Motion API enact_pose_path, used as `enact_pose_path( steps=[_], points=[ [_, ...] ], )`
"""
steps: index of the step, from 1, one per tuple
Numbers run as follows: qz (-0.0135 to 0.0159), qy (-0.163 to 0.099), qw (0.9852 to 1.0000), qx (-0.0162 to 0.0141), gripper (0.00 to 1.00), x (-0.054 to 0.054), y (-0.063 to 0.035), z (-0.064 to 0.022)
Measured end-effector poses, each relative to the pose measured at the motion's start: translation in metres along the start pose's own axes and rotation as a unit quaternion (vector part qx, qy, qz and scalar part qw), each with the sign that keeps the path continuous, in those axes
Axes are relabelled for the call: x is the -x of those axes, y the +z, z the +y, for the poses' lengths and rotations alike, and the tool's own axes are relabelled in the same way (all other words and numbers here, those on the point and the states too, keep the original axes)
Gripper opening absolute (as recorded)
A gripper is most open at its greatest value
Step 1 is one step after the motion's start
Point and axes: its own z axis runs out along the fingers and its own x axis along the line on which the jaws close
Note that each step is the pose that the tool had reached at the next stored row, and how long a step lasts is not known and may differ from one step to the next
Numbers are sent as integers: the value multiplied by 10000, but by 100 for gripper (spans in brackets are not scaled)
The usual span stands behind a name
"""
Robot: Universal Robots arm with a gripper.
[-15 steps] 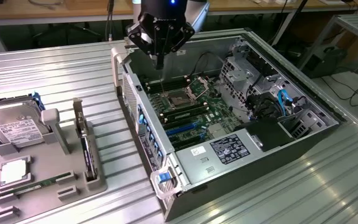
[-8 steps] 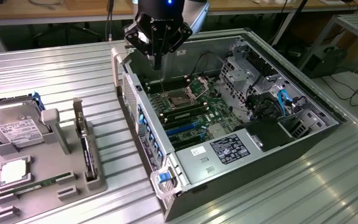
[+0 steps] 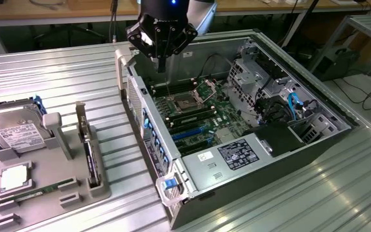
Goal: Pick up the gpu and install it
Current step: 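Reach for the gpu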
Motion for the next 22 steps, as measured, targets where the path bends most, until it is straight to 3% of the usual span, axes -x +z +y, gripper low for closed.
enact_pose_path(
  steps=[22],
  points=[
    [0, 0, 10000, 0, 11, -96, -3, -12]
  ],
)
